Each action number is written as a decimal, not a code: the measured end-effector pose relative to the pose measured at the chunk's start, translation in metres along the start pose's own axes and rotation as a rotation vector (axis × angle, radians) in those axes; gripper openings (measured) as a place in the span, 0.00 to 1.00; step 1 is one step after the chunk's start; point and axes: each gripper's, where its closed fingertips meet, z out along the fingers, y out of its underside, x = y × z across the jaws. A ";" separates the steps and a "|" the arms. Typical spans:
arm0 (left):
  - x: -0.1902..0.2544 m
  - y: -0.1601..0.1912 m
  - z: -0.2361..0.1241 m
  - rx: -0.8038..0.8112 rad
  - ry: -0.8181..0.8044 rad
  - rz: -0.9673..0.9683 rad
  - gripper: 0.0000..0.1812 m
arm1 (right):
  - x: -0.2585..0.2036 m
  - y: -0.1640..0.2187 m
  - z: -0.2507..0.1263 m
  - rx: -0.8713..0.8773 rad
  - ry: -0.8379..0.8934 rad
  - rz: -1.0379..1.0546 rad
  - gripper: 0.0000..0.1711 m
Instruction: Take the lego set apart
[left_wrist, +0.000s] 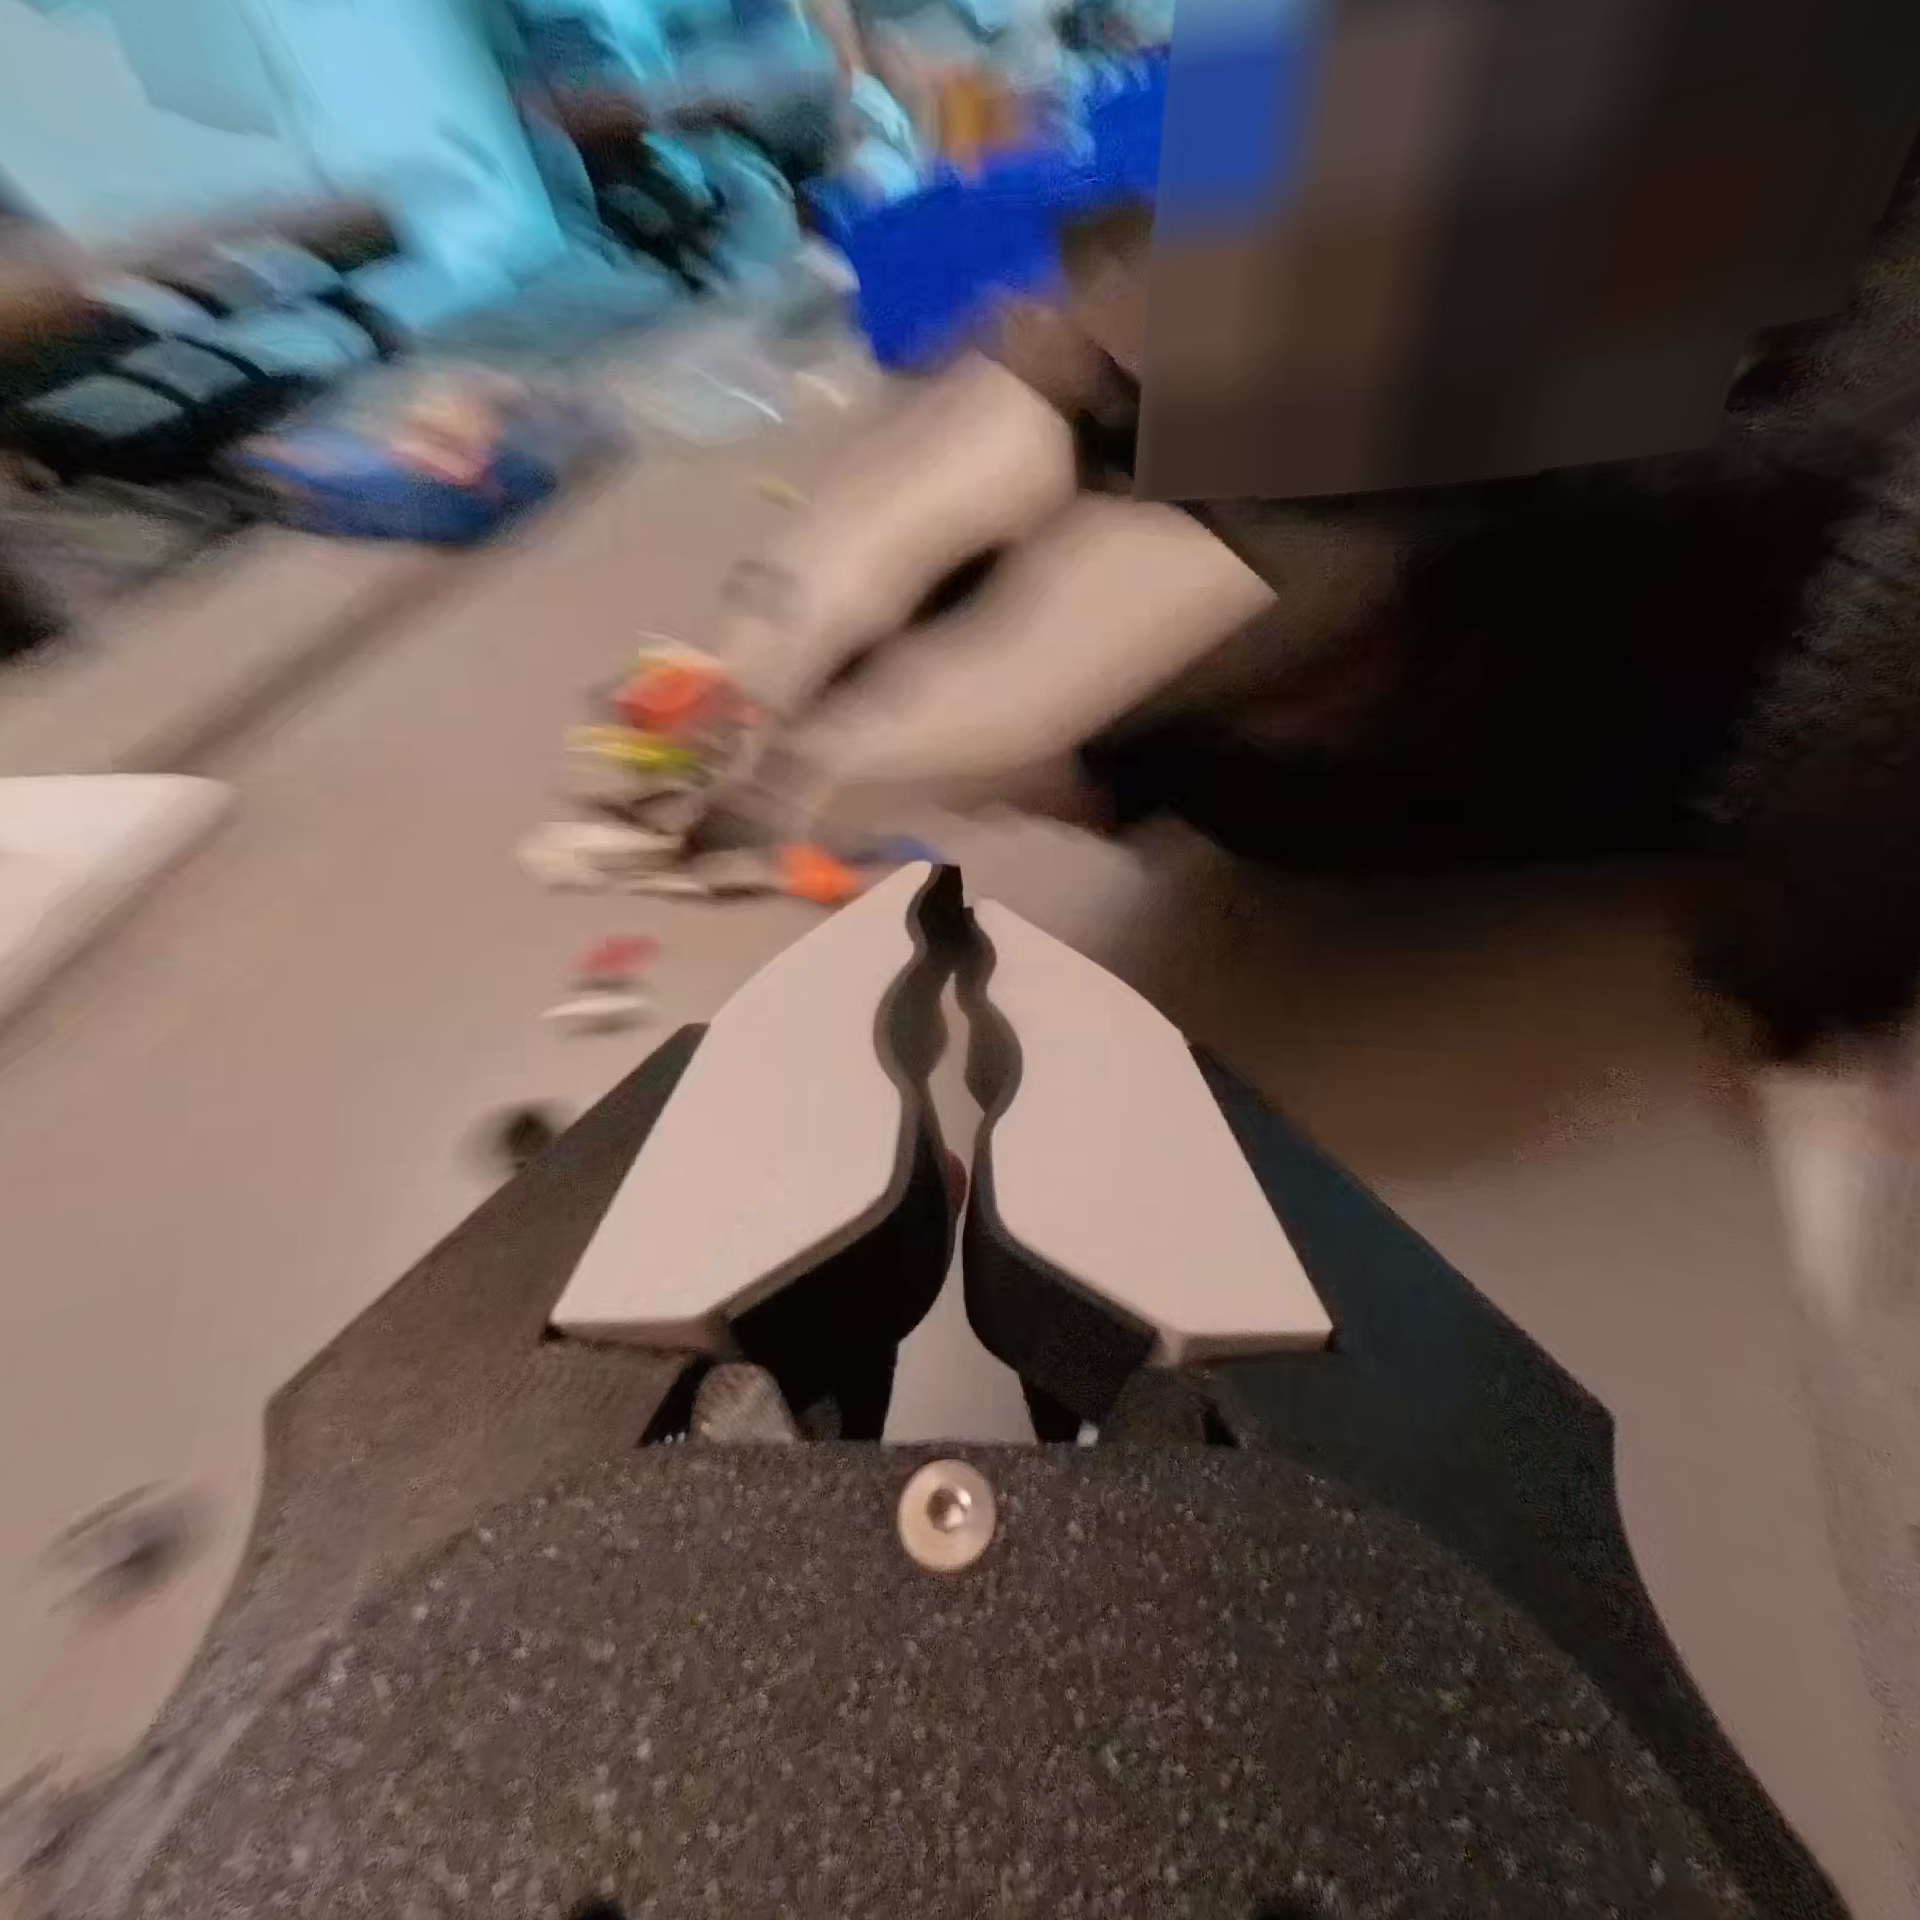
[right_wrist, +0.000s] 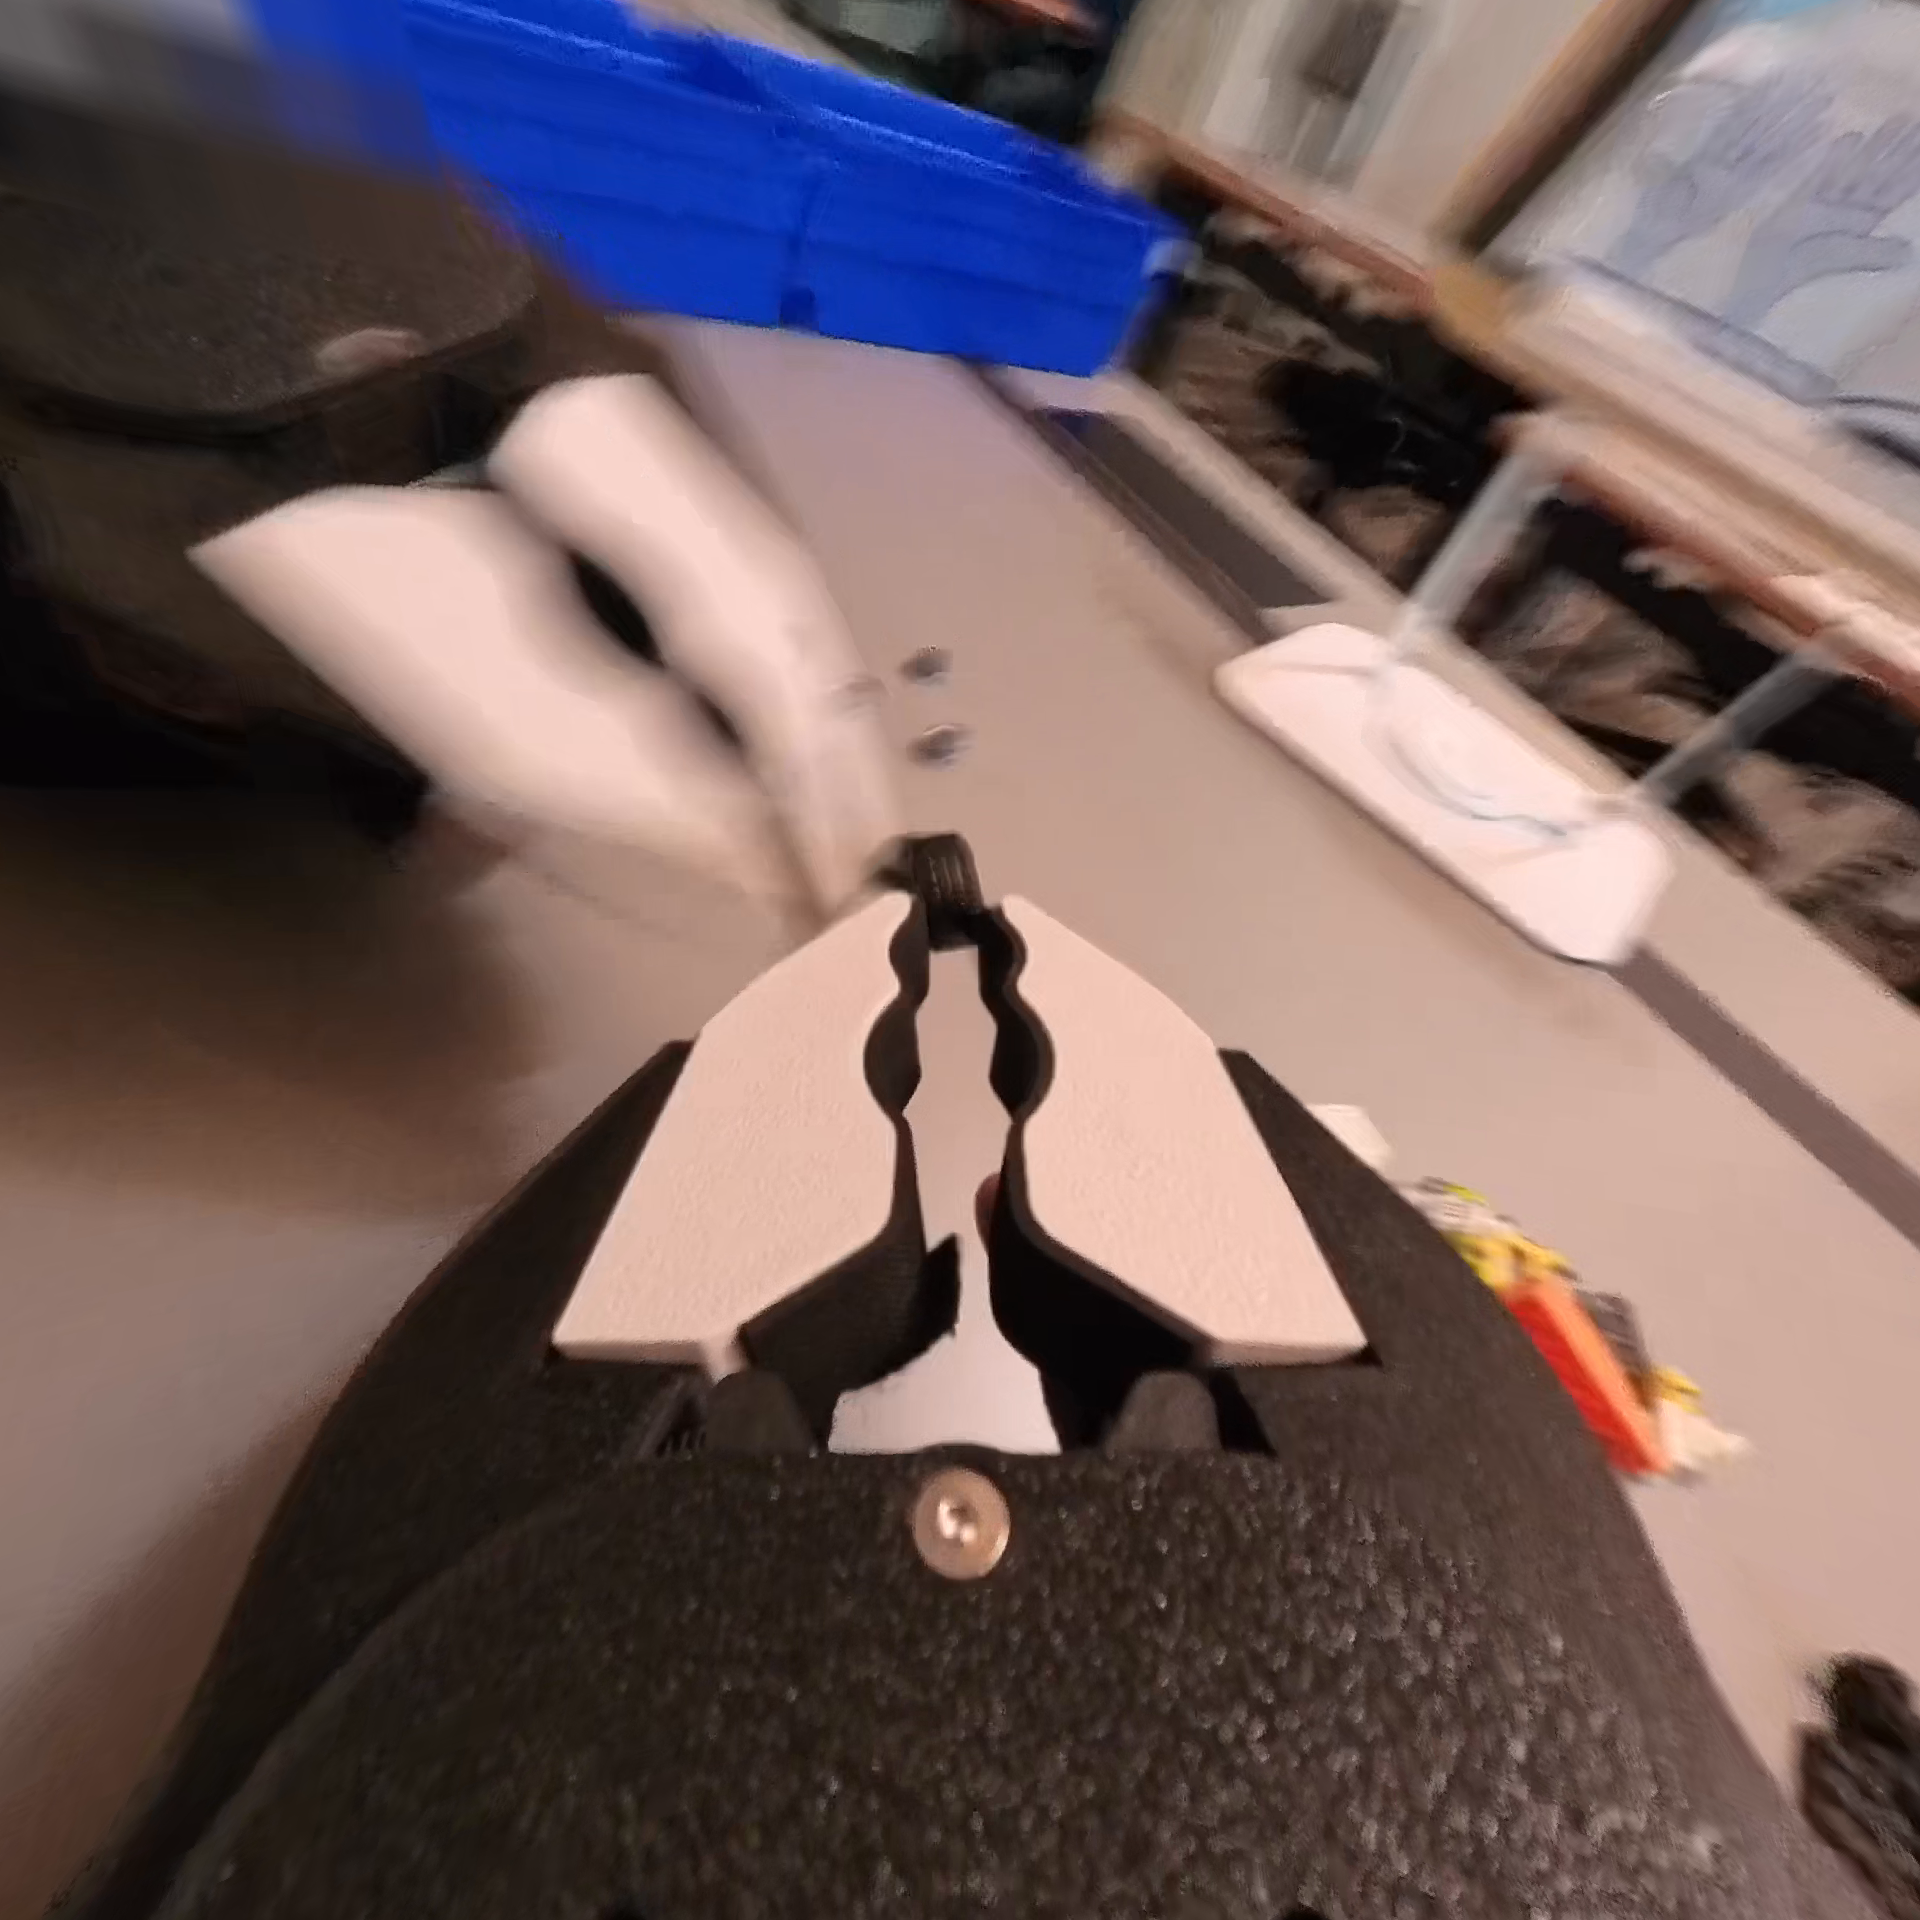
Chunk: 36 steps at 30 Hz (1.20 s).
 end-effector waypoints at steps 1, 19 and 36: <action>0.028 0.014 0.012 -0.056 0.066 0.073 0.00 | 0.011 -0.010 -0.004 0.045 0.030 0.033 0.05; -0.019 -0.015 -0.016 0.110 0.091 -0.031 0.12 | -0.018 -0.011 -0.017 0.109 -0.267 0.067 0.06; -0.010 -0.012 -0.020 0.068 0.094 0.047 0.06 | -0.031 -0.015 -0.020 0.156 -0.314 0.002 0.07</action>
